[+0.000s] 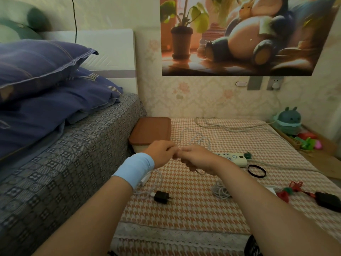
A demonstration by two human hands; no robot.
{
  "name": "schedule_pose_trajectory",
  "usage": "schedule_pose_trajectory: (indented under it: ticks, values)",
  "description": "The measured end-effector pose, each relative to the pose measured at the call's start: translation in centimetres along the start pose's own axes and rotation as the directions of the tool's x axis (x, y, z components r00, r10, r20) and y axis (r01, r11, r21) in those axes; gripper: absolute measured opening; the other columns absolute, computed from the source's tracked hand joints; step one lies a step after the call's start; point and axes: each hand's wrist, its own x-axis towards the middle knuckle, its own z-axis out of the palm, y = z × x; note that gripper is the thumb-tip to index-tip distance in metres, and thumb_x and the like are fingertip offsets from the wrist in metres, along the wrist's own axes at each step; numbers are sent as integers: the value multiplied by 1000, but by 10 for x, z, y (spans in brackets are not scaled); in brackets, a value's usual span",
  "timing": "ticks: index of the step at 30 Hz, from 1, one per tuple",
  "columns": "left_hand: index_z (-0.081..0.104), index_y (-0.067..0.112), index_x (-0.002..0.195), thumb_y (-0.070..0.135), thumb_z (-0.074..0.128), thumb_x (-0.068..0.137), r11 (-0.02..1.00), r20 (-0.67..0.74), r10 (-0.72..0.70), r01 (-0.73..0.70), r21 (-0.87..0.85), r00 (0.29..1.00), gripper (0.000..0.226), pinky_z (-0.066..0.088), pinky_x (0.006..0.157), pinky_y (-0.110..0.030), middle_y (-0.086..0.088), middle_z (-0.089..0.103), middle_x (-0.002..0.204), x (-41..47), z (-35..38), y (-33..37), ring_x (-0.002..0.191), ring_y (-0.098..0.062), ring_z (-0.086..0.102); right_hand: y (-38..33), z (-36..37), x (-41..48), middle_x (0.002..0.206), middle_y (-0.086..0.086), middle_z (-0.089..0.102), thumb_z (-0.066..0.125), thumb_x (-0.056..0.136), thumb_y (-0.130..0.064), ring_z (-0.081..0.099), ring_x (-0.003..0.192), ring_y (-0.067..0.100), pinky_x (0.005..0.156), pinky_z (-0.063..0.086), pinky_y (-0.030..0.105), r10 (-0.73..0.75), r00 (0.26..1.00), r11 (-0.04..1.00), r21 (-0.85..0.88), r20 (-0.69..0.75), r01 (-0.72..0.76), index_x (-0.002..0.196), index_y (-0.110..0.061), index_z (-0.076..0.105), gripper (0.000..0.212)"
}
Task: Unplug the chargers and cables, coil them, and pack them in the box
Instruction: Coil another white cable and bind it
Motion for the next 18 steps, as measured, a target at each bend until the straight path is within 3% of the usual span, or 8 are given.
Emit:
schedule_pose_trajectory:
  ticks: [3, 5, 8, 11, 13, 15, 18]
  values:
    - [72, 22, 81, 53, 54, 93, 998, -37, -60, 61, 28, 998, 38, 42, 63, -30, 2, 61, 70, 2, -12, -12, 69, -17, 56, 1, -2, 4, 70, 5, 50, 44, 102, 0, 42, 57, 15, 54, 38, 29, 49, 997, 978, 204, -59, -36, 111, -2, 71, 29]
    - [71, 25, 72, 51, 54, 93, 988, -118, -88, 102, 115, 989, 38, 46, 61, -33, -2, 63, 66, 2, -19, -23, 67, -23, 60, 6, -5, 5, 76, 9, 57, 38, 98, 14, 53, 59, 16, 52, 48, 27, 55, 988, 978, 205, -142, -25, 104, -1, 72, 37]
    - [70, 20, 72, 48, 51, 96, 975, -266, -141, 180, 130, 954, 42, 46, 59, -34, -7, 64, 67, 0, -30, -39, 67, -27, 62, 13, -10, 6, 90, 12, 67, 43, 97, 16, 66, 68, 17, 61, 59, 29, 52, 984, 990, 138, -169, -28, 97, -2, 74, 36]
    - [67, 21, 70, 47, 49, 98, 962, -329, -223, 261, 77, 918, 43, 42, 59, -31, -4, 62, 66, -4, -34, -50, 65, -24, 59, 12, -8, 6, 100, 10, 73, 45, 95, 11, 64, 69, 14, 61, 56, 25, -6, 988, 999, -37, -154, 1, 92, -12, 80, 42]
    - [68, 17, 72, 46, 47, 99, 953, -374, -262, 299, 42, 890, 44, 43, 60, -31, -5, 63, 68, -5, -35, -56, 65, -24, 59, 5, -2, 4, 91, 3, 75, 45, 96, 3, 58, 64, 13, 65, 53, 29, -75, 992, 979, -197, -105, 53, 88, -20, 81, 44]
    - [64, 15, 69, 44, 45, 100, 940, -424, -299, 340, 22, 855, 46, 40, 58, -31, -4, 60, 65, -7, -38, -60, 61, -21, 55, 0, 7, 3, 78, -2, 68, 45, 98, -11, 56, 69, 16, 78, 50, 36, -128, 991, 959, -262, -47, 112, 84, -21, 81, 40]
    - [59, 18, 65, 45, 43, 101, 905, -377, -383, 424, 29, 843, 48, 37, 59, -29, -1, 56, 63, -10, -40, -70, 59, -18, 52, -6, 19, 1, 79, -2, 59, 45, 103, -39, 55, 75, 16, 85, 49, 43, -166, 986, 938, -306, 11, 161, 76, -17, 75, 47]
